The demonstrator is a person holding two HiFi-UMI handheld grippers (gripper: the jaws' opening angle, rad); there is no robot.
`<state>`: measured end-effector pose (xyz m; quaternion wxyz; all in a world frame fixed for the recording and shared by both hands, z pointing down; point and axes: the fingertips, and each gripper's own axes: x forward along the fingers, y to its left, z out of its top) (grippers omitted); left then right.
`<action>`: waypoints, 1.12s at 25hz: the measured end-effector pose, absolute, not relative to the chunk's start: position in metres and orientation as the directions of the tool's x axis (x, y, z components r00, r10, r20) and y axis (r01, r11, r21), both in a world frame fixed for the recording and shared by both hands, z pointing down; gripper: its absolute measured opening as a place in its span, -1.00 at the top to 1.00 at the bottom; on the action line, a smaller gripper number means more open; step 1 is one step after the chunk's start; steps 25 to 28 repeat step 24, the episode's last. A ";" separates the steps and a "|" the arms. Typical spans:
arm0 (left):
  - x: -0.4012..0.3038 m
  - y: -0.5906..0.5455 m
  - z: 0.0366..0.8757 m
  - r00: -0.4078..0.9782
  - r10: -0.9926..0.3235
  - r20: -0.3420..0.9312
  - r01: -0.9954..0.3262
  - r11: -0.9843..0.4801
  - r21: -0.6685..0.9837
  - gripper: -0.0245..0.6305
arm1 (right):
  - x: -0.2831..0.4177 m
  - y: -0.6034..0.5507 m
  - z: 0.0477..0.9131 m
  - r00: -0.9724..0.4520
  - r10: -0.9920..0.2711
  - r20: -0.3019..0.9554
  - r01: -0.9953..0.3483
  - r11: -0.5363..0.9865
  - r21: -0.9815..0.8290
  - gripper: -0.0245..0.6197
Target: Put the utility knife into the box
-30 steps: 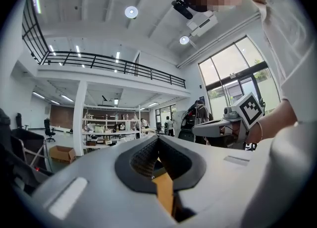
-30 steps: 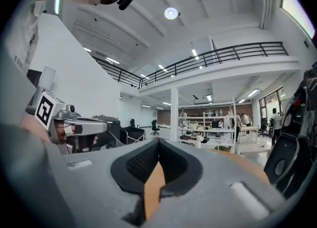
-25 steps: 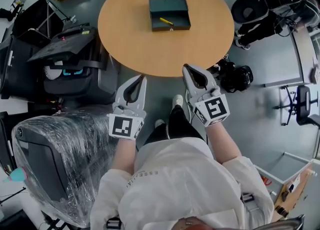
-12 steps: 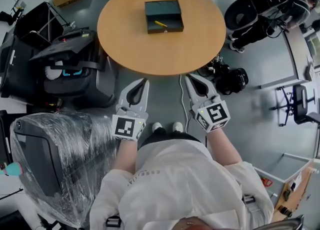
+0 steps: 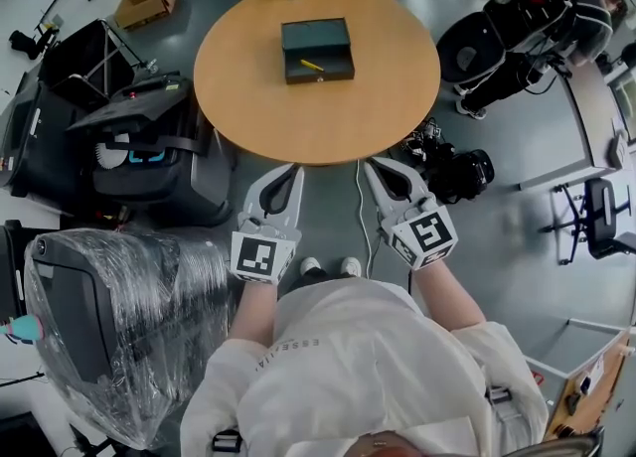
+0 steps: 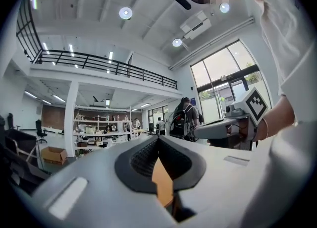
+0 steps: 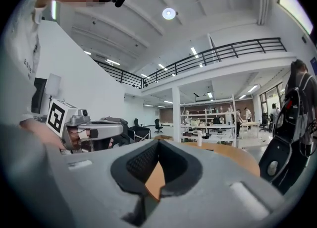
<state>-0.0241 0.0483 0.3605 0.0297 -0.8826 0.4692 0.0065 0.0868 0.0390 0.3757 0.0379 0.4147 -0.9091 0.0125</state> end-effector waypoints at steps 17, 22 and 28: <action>-0.007 0.035 0.359 0.563 -0.826 -0.034 -0.826 -0.561 -0.047 0.87 | 0.090 0.032 0.372 -0.685 -0.726 0.059 -0.727 0.687 0.015 0.95; -0.009 0.031 0.360 0.563 -0.826 -0.035 -0.826 -0.561 -0.050 0.87 | 0.089 0.030 0.370 -0.683 -0.728 0.052 -0.728 0.685 0.022 0.95; -0.011 0.029 0.359 0.559 -0.828 -0.036 -0.829 -0.558 -0.040 0.87 | 0.089 0.029 0.373 -0.683 -0.729 0.052 -0.729 0.684 0.017 0.95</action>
